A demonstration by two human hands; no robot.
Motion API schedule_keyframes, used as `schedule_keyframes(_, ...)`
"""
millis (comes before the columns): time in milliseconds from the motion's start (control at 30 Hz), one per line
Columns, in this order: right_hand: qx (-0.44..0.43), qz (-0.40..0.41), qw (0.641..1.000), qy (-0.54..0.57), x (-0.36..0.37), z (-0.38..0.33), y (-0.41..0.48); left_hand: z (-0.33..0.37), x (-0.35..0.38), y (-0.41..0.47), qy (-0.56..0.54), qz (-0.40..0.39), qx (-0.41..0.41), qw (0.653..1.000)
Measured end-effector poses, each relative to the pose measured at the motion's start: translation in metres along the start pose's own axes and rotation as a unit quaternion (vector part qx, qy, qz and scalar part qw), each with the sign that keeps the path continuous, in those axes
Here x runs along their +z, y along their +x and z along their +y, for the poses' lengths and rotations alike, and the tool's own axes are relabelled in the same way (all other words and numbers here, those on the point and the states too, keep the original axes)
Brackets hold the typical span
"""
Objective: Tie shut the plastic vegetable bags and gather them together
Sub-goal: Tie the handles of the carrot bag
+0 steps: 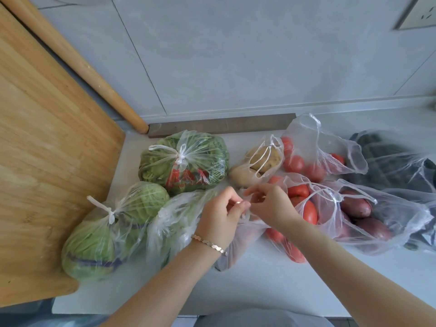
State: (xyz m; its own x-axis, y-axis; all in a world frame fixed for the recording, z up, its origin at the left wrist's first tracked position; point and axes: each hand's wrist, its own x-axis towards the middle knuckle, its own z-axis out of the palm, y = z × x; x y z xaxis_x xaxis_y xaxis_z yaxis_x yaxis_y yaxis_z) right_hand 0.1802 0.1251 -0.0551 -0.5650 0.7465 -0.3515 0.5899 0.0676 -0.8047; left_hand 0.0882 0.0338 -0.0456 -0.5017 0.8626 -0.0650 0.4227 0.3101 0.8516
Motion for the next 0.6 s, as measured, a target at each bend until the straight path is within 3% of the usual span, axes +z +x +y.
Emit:
schedule_keyframes(100,-0.054,-0.077,0.996,-0.007,-0.004,-0.006,-0.01,-0.008,-0.005,0.01,-0.029,0.038,-0.05,0.998)
schedule_keyframes(200,-0.033,-0.135,0.97,0.2,-0.011,-0.008,-0.019,-0.012,-0.007,0.017,-0.089,0.034,-0.111,0.989)
schedule_keyframes(267,-0.029,-0.107,0.955,0.276,-0.011,-0.004,-0.019,-0.009,-0.004,0.018,-0.128,0.019,-0.148,0.98)
schedule_keyframes(433,-0.07,0.02,0.985,0.159,-0.006,-0.007,-0.015,-0.007,-0.003,0.016,-0.193,0.011,-0.193,0.962)
schedule_keyframes(533,-0.046,0.028,0.989,0.136,-0.009,-0.008,-0.016,-0.013,-0.013,0.019,-0.112,0.025,-0.152,0.982)
schedule_keyframes(600,0.004,0.034,0.979,0.199,-0.011,0.002,-0.017,-0.021,-0.022,0.019,-0.003,0.035,-0.112,0.993)
